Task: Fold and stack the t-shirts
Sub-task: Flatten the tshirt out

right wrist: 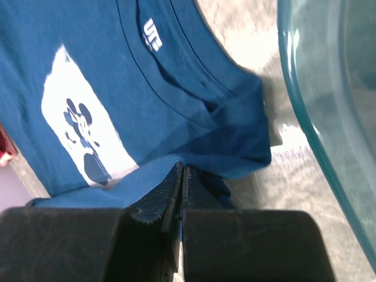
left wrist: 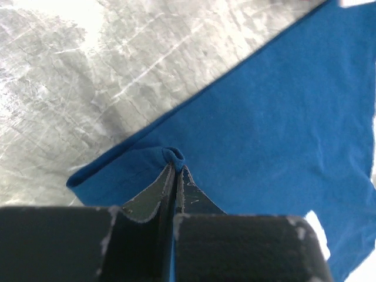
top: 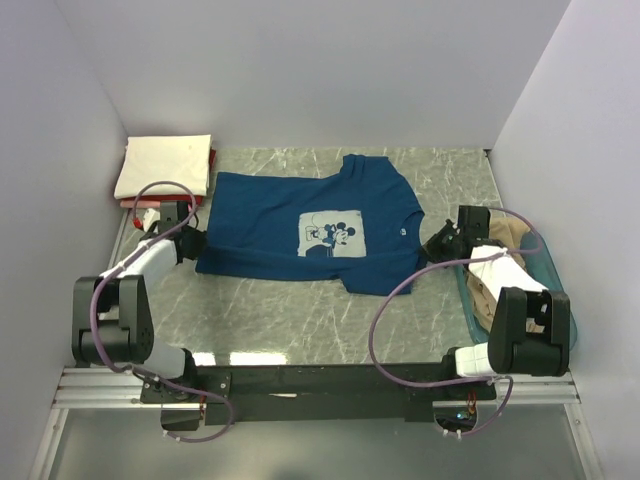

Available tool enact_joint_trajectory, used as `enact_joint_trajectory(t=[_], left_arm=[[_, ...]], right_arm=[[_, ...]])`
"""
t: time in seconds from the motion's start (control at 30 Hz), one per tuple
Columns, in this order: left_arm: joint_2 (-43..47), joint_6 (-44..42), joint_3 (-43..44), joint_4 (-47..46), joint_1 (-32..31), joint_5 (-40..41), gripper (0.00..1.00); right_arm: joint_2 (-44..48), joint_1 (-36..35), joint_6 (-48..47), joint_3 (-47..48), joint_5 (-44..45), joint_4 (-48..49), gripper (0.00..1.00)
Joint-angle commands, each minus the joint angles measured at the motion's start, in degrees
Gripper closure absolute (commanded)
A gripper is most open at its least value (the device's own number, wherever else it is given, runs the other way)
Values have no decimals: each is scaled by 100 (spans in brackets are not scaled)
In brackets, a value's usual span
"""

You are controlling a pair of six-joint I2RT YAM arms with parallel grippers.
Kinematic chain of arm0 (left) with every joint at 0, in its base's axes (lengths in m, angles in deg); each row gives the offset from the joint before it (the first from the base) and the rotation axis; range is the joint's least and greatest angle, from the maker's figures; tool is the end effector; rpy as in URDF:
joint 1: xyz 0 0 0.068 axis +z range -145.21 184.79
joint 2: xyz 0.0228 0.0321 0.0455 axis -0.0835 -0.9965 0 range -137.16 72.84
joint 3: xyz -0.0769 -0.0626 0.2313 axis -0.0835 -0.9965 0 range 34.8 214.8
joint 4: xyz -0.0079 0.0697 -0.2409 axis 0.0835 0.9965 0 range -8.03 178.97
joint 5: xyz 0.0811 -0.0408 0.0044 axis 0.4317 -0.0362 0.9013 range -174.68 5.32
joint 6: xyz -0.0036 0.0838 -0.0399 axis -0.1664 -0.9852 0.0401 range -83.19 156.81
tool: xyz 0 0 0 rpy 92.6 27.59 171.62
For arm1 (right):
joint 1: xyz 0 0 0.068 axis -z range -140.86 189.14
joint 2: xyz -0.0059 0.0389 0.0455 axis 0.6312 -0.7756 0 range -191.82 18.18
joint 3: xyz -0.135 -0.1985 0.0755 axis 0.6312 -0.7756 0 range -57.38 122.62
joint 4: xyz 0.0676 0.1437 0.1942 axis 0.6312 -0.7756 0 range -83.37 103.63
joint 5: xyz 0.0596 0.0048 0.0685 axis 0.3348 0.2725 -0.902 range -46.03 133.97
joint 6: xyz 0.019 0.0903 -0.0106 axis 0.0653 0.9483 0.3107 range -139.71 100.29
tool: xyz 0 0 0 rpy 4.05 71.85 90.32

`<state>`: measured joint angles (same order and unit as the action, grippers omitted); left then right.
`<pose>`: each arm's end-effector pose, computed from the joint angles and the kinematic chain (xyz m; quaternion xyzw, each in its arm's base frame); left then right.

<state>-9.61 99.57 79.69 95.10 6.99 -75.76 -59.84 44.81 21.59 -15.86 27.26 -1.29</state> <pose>0.3085 0.0248 0.1373 -0.5262 0.7780 -0.1059 0.3265 0.2903 -0.0046 0.1392 0.3281 0.8756 0.2305 0.2693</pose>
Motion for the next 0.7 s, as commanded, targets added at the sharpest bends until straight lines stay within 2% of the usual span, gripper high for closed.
enact_joint_trajectory(t=[0.0,0.67], left_arm=[[-200,219,319,40,-26,285,94],[-904,228,1040,305,-18,434,94]], right_arm=[[-196,48,89,357,177,296,100],[-1180,48,273,1262,54,445,100]])
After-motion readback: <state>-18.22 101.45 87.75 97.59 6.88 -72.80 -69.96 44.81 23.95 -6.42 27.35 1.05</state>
